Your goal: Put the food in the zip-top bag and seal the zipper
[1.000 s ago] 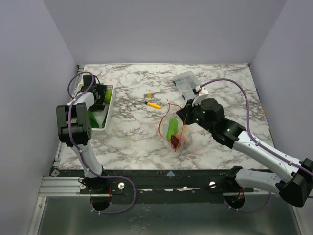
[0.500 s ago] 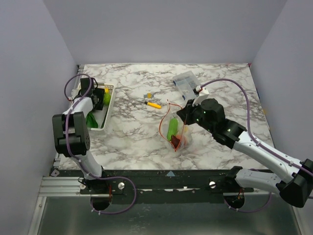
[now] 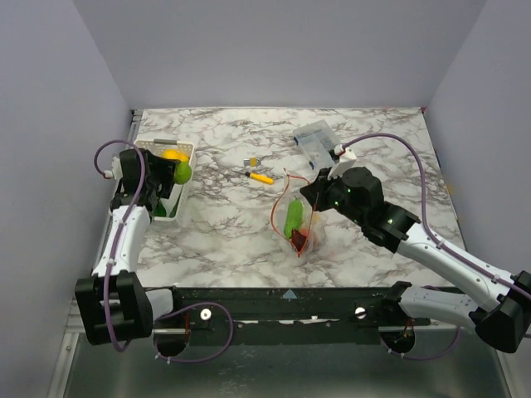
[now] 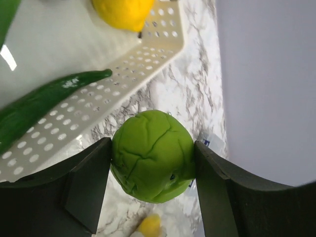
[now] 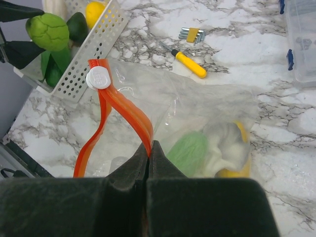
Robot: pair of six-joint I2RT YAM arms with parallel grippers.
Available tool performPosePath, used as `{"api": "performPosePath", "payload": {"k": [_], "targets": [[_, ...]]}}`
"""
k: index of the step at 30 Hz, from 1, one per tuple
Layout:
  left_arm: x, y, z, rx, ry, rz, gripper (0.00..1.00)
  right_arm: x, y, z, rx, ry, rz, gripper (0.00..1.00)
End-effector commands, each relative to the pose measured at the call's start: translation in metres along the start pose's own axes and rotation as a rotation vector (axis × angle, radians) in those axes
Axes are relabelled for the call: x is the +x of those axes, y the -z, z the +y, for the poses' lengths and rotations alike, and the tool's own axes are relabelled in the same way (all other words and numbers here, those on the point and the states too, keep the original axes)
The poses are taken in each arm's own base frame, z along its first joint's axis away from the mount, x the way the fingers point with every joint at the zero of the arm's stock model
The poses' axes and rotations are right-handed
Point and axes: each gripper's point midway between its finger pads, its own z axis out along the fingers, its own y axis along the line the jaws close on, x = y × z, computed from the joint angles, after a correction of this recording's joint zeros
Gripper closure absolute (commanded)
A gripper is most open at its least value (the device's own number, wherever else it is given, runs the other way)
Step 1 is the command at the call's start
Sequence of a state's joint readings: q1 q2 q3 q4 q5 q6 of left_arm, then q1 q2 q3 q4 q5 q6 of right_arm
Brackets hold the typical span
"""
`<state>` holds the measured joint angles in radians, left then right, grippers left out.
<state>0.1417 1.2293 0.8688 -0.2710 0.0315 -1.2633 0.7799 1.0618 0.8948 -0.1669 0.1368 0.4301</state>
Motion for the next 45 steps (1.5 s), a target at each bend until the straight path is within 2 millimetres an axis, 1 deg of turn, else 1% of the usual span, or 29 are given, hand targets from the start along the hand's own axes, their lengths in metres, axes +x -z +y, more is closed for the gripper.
{"api": "performPosePath", "payload": {"k": [1, 4, 5, 8, 10, 14, 18, 22, 23, 28, 33, 35, 37, 39, 41, 43, 45], "targets": [[0.043, 0.045, -0.038, 0.245, -0.145, 0.187, 0.68, -0.005, 0.005, 0.01, -0.044, -0.016, -0.017, 0.99], [0.077, 0.075, -0.052, 0.353, -0.233, 0.273, 0.7, -0.004, 0.005, 0.01, -0.049, -0.022, -0.016, 0.99], [0.091, 0.088, -0.057, 0.396, -0.259, 0.307, 0.7, -0.003, 0.005, 0.011, -0.051, -0.025, -0.016, 0.99], [0.123, 0.124, -0.068, 0.518, -0.317, 0.374, 0.7, -0.003, 0.005, 0.013, -0.058, -0.03, -0.015, 0.99], [0.136, 0.148, -0.075, 0.597, -0.352, 0.384, 0.7, -0.004, 0.006, 0.013, -0.058, -0.034, -0.019, 0.99], [0.155, 0.181, -0.08, 0.718, -0.449, 0.362, 0.71, -0.005, 0.007, 0.011, -0.054, -0.037, -0.025, 0.99], [0.183, 0.202, -0.074, 0.788, -0.585, 0.395, 0.71, -0.006, 0.008, 0.011, -0.05, -0.035, -0.028, 0.99], [0.212, 0.215, -0.067, 0.823, -0.703, 0.414, 0.71, -0.01, 0.01, 0.011, -0.048, -0.038, -0.04, 0.99], [0.222, 0.22, -0.066, 0.837, -0.73, 0.43, 0.71, -0.011, 0.01, 0.011, -0.047, -0.039, -0.042, 0.99], [0.26, 0.233, -0.066, 0.869, -0.87, 0.455, 0.71, -0.012, 0.011, 0.012, -0.049, -0.041, -0.046, 0.99], [0.284, 0.229, -0.068, 0.846, -0.961, 0.457, 0.7, -0.013, 0.015, 0.009, -0.042, -0.042, -0.053, 0.99], [0.291, 0.227, -0.07, 0.839, -0.983, 0.459, 0.66, -0.013, 0.016, 0.009, -0.041, -0.042, -0.051, 0.99], [0.295, 0.223, -0.072, 0.821, -1.001, 0.459, 0.55, -0.013, 0.017, 0.009, -0.039, -0.041, -0.052, 0.99], [0.302, 0.222, -0.073, 0.814, -1.026, 0.476, 0.47, -0.014, 0.018, 0.008, -0.036, -0.042, -0.056, 0.99], [0.308, 0.22, -0.073, 0.802, -1.052, 0.498, 0.31, -0.015, 0.019, 0.008, -0.036, -0.038, -0.058, 0.99], [0.311, 0.218, -0.073, 0.79, -1.061, 0.505, 0.21, -0.015, 0.019, 0.007, -0.031, -0.036, -0.059, 0.99], [0.311, 0.219, -0.074, 0.792, -1.062, 0.507, 0.14, -0.014, 0.02, 0.005, -0.024, -0.035, -0.06, 0.99]]}}
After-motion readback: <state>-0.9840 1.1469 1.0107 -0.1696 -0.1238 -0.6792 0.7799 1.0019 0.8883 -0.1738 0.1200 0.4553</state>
